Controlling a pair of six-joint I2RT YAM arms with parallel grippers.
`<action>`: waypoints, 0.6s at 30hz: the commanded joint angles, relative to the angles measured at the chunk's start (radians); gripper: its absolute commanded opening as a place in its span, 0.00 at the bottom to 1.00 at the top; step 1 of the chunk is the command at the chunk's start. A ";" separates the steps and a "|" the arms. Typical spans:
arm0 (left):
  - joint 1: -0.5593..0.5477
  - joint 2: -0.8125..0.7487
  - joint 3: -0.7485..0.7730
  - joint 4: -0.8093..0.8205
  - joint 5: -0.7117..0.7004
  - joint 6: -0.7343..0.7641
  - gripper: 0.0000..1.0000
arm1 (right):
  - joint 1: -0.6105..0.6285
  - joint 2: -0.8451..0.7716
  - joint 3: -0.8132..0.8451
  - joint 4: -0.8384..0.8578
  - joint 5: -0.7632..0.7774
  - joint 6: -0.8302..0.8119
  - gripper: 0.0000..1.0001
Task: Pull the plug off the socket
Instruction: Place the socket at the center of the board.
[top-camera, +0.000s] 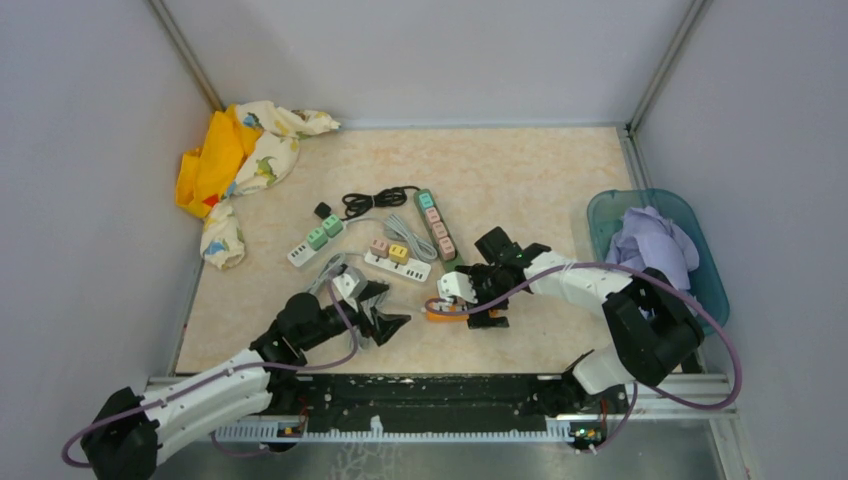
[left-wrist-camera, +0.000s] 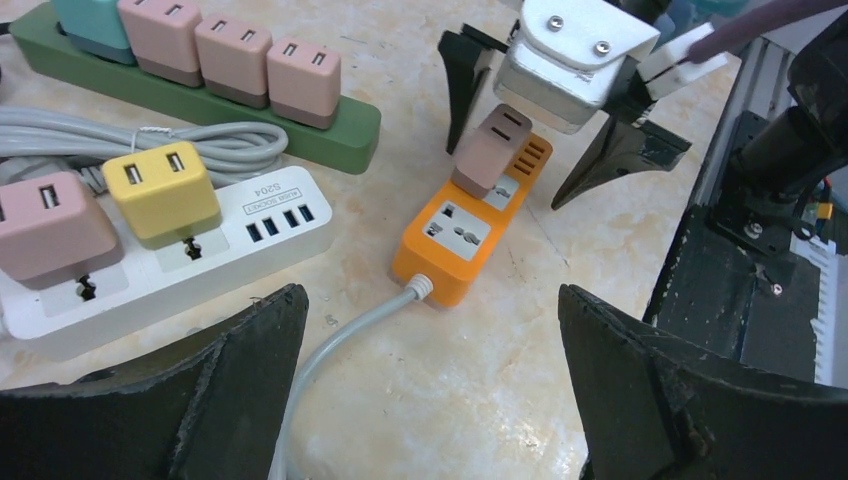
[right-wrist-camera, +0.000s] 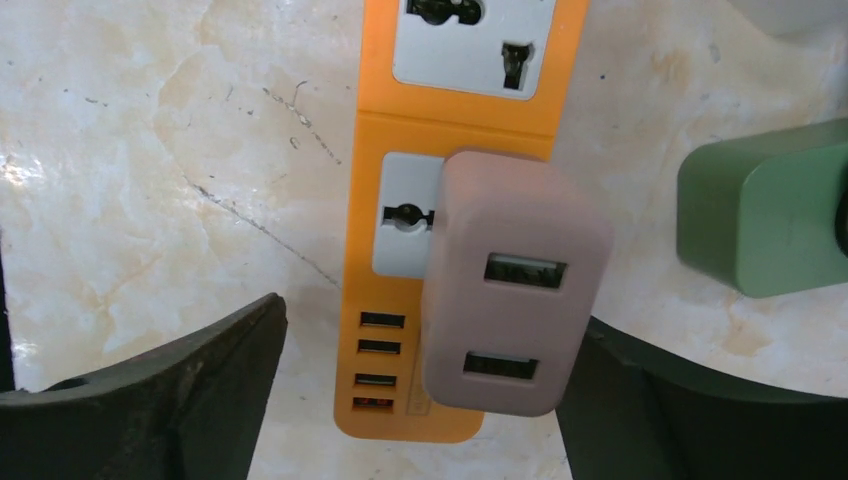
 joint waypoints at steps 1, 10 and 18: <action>-0.007 0.043 -0.026 0.149 0.081 0.081 1.00 | -0.002 -0.046 0.007 -0.010 -0.029 0.010 0.99; -0.030 0.112 -0.001 0.184 0.136 0.137 0.97 | -0.049 -0.099 0.049 -0.067 -0.106 0.024 0.99; -0.030 -0.013 0.006 0.246 0.043 0.044 1.00 | -0.201 -0.186 0.100 -0.124 -0.186 0.036 0.99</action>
